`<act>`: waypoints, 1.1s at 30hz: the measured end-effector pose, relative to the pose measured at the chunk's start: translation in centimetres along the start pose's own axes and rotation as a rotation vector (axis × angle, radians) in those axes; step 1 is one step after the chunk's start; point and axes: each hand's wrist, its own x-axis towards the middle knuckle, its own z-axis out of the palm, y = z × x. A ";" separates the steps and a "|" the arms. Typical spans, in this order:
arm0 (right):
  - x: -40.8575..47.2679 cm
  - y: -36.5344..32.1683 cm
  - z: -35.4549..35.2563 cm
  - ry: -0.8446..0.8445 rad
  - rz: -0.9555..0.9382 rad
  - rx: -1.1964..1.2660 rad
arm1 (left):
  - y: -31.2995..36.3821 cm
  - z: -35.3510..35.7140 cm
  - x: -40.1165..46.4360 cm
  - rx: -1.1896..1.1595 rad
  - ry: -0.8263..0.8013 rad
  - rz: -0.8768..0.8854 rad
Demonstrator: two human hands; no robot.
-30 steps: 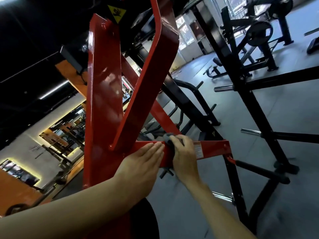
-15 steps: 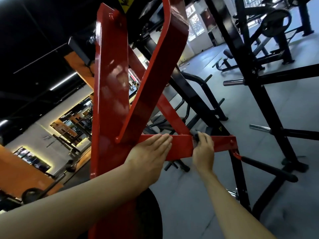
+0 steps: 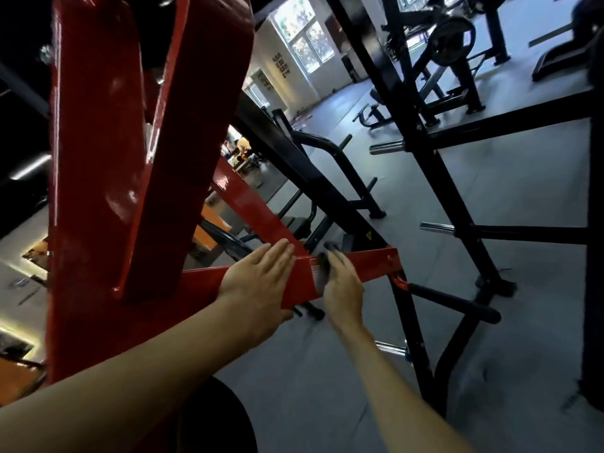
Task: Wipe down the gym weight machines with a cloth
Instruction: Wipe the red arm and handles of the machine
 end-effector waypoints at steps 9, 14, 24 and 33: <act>-0.6 4.2 -0.8 0.011 0.015 0.067 | 1.8 -0.1 4.5 -0.113 0.081 -0.017; -0.8 3.0 -1.9 -0.034 0.184 0.204 | 2.2 0.4 5.5 -0.115 0.112 -0.028; -3.2 3.0 -2.5 -0.134 0.028 0.228 | 2.6 0.2 7.2 -0.104 0.118 0.008; 1.6 11.1 -2.9 -0.101 0.275 0.239 | 6.2 -0.2 12.6 -0.041 0.104 0.110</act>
